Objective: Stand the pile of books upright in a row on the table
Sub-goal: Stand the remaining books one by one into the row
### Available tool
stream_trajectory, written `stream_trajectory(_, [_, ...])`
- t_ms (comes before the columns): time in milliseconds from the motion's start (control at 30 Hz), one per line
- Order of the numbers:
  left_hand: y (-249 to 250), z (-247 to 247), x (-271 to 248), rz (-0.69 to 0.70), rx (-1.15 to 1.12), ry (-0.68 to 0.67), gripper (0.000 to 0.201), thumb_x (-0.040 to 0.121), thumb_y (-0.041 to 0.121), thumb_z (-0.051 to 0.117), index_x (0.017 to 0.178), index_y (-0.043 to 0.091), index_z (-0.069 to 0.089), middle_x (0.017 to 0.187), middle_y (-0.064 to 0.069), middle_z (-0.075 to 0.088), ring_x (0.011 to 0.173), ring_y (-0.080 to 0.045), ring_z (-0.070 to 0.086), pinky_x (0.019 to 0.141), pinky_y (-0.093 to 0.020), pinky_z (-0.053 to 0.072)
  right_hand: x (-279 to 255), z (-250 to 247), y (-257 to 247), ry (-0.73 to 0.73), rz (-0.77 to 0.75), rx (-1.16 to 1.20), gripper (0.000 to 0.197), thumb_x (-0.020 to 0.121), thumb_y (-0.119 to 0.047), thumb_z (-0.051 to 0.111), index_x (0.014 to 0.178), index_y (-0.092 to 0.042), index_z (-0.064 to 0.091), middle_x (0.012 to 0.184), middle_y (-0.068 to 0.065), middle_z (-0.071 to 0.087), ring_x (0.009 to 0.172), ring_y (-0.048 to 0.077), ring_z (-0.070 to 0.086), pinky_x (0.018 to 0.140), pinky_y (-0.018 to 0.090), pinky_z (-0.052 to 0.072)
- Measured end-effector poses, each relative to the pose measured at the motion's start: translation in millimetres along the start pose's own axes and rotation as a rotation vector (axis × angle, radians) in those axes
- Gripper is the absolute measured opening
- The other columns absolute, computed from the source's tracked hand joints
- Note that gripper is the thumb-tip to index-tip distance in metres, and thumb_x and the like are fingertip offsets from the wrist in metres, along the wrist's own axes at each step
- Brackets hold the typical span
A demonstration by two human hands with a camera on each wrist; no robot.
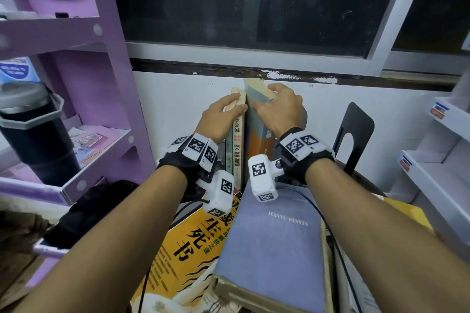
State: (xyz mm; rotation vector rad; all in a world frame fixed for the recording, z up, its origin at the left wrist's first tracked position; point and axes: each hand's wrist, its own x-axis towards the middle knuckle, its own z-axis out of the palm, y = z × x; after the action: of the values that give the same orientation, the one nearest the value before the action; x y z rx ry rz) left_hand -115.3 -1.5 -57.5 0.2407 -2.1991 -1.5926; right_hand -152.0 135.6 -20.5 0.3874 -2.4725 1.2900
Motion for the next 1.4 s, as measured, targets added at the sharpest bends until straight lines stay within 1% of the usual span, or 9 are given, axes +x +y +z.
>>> stream_trajectory(133, [-4, 0, 1, 0.015, 0.01, 0.003, 0.048, 0.086, 0.047, 0.061, 0.133, 0.036, 0.054, 0.143, 0.002, 0.051, 0.127, -0.02, 0.051, 0.107, -0.04, 0.042, -1, 0, 3, -0.04, -0.023, -0.031, 0.057, 0.085, -0.042, 0.068, 0.137, -0.025, 0.052, 0.121, 0.004, 0.066, 0.116, 0.022, 0.057, 0.081, 0.022, 0.04])
stream_trajectory(300, [-2, -5, -3, -0.025, -0.027, -0.02, 0.069, 0.062, 0.066, 0.061, 0.127, 0.044, 0.056, 0.136, 0.002, 0.057, 0.12, -0.022, 0.057, 0.101, -0.045, 0.047, 2, -8, 2, -0.194, -0.057, -0.077, 0.063, 0.087, -0.041, 0.064, 0.143, -0.022, 0.043, 0.126, 0.005, 0.061, 0.1, 0.017, 0.056, 0.068, 0.014, 0.035])
stream_trajectory(433, [1, -9, -2, -0.046, -0.019, -0.051, 0.057, 0.08, 0.053, 0.061, 0.134, 0.04, 0.051, 0.132, -0.001, 0.059, 0.11, -0.021, 0.062, 0.092, -0.044, 0.053, 2, -13, 4, -0.338, -0.074, -0.082, 0.079, 0.08, -0.034, 0.073, 0.147, -0.02, 0.034, 0.112, 0.001, 0.057, 0.079, 0.009, 0.055, 0.044, 0.001, 0.039])
stream_trajectory(533, [1, -11, 1, -0.08, -0.042, -0.068, 0.047, 0.092, 0.04, 0.057, 0.138, 0.037, 0.048, 0.13, -0.002, 0.059, 0.103, -0.019, 0.063, 0.077, -0.036, 0.056, -3, -9, 7, -0.45, -0.05, -0.05, 0.101, 0.072, -0.029, 0.083, 0.151, -0.026, 0.02, 0.116, 0.004, 0.06, 0.092, 0.021, 0.065, 0.051, 0.029, 0.059])
stream_trajectory(600, [3, -11, 0, -0.103, -0.068, -0.09, 0.047, 0.093, 0.038, 0.056, 0.139, 0.037, 0.046, 0.129, -0.003, 0.059, 0.104, -0.02, 0.062, 0.072, -0.035, 0.055, -8, -7, 9, -0.475, -0.049, -0.041, 0.11, 0.071, -0.025, 0.085, 0.152, -0.029, 0.012, 0.117, 0.006, 0.06, 0.095, 0.025, 0.065, 0.054, 0.034, 0.06])
stream_trajectory(833, [3, -9, 1, -0.123, -0.102, -0.103, 0.045, 0.096, 0.037, 0.051, 0.14, 0.038, 0.043, 0.132, -0.003, 0.057, 0.103, -0.017, 0.06, 0.066, -0.032, 0.053, -9, -1, 13, -0.462, -0.077, 0.009, 0.112, 0.072, -0.022, 0.086, 0.154, -0.027, 0.01, 0.115, 0.006, 0.061, 0.096, 0.024, 0.065, 0.057, 0.04, 0.061])
stream_trajectory(1067, [4, -9, 0, -0.112, -0.088, -0.14, 0.041, 0.101, 0.034, 0.041, 0.142, 0.035, 0.04, 0.129, -0.002, 0.058, 0.103, -0.017, 0.061, 0.064, -0.031, 0.051, -9, 3, 17, -0.41, -0.13, 0.012, 0.107, 0.072, -0.022, 0.085, 0.152, -0.021, 0.015, 0.103, 0.0, 0.056, 0.089, 0.015, 0.058, 0.053, 0.016, 0.048])
stream_trajectory(1267, [6, -11, -3, -0.116, -0.068, -0.15, 0.04, 0.101, 0.032, 0.04, 0.141, 0.036, 0.04, 0.129, -0.003, 0.058, 0.11, -0.022, 0.059, 0.076, -0.04, 0.054, -11, 8, 13, -0.394, -0.133, 0.003, 0.106, 0.071, -0.023, 0.086, 0.151, -0.022, 0.018, 0.115, 0.009, 0.062, 0.099, 0.024, 0.064, 0.075, 0.038, 0.059])
stream_trajectory(1400, [9, -13, -8, -0.104, -0.025, -0.151, 0.042, 0.1, 0.028, 0.04, 0.142, 0.034, 0.039, 0.133, -0.002, 0.055, 0.117, -0.023, 0.056, 0.086, -0.045, 0.053, -13, 11, 14, -0.362, -0.149, -0.002, 0.104, 0.07, -0.024, 0.087, 0.15, -0.022, 0.02, 0.121, 0.01, 0.063, 0.105, 0.024, 0.063, 0.084, 0.039, 0.057])
